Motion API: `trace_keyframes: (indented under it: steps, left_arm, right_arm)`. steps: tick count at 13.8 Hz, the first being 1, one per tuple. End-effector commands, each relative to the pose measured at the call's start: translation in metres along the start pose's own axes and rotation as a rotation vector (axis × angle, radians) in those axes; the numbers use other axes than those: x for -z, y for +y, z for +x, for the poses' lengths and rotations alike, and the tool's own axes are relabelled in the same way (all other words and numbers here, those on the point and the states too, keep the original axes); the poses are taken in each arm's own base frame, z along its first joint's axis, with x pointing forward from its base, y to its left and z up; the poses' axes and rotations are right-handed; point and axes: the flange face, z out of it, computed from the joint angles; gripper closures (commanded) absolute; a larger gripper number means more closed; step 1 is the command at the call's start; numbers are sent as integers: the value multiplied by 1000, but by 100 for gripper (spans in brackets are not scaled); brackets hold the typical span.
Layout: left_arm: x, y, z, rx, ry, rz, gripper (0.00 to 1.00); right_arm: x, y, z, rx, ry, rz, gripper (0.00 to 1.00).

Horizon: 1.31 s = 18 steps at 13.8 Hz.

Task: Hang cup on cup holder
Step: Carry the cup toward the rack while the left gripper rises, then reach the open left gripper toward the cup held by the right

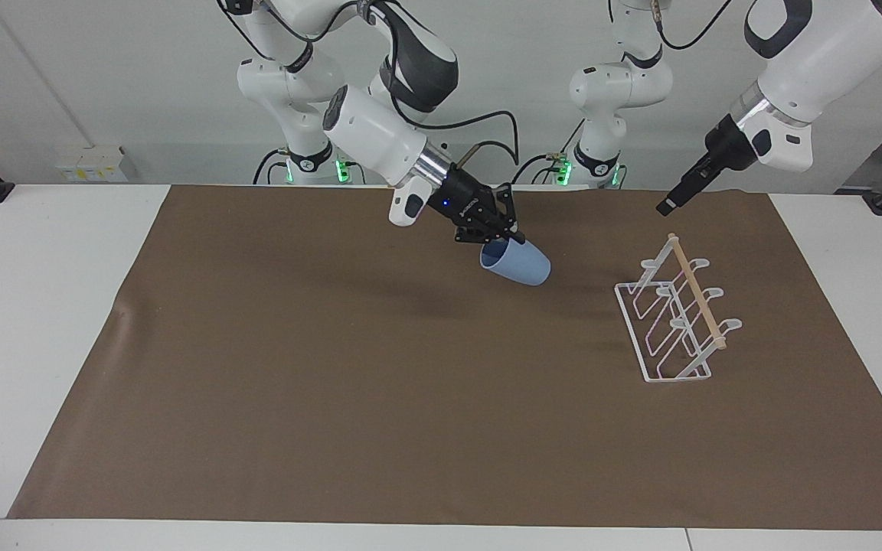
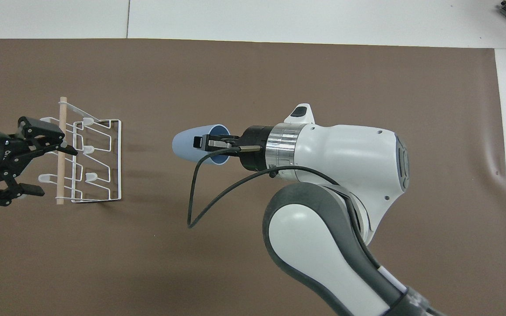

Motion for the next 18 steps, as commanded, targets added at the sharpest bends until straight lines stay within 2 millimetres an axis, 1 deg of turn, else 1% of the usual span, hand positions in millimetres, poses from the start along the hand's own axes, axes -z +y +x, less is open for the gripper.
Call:
trace_keyframes:
  steps: [1, 2, 3, 5, 7, 8, 9, 11, 13, 14, 16, 18]
  left_arm:
    - [4, -22, 13, 281, -120, -174, 0]
    - [1, -25, 12, 354, -158, -229, 0]
    - [-7, -27, 11, 413, -194, -284, 0]
    - [-14, -25, 13, 466, -264, -392, 0]
    - [-18, -23, 15, 525, -323, -446, 0]
    - [-27, -21, 17, 547, -350, -469, 0]
    - [-33, -17, 17, 559, -357, -484, 0]
    - [-50, -5, 1, 532, -368, -453, 0]
    - [-58, -10, 0, 540, -374, -432, 0]
    - [-67, -15, -1, 552, -377, -417, 0]
    - [-76, -20, -7, 557, -376, -401, 0]
    - [-79, -17, -9, 584, -351, -423, 0]
  right_arm:
    - [11, -24, 14, -191, 31, 62, 100]
    - [15, -24, 18, -264, 50, 64, 100]
    - [17, -26, 18, -302, 47, 66, 100]
    - [14, -30, 14, -302, 39, 67, 100]
    - [-1, -35, -3, -288, 4, 58, 100]
    - [-5, -35, -6, -287, -4, 56, 100]
    - [-14, -38, -15, -278, -24, 53, 100]
    - [-17, -38, -17, -276, -30, 52, 100]
    - [-17, -37, -16, -277, -25, 52, 100]
    - [-15, -37, -14, -277, -22, 54, 100]
    - [-13, -35, -11, -280, -14, 54, 100]
    - [-12, -34, -10, -281, -15, 53, 100]
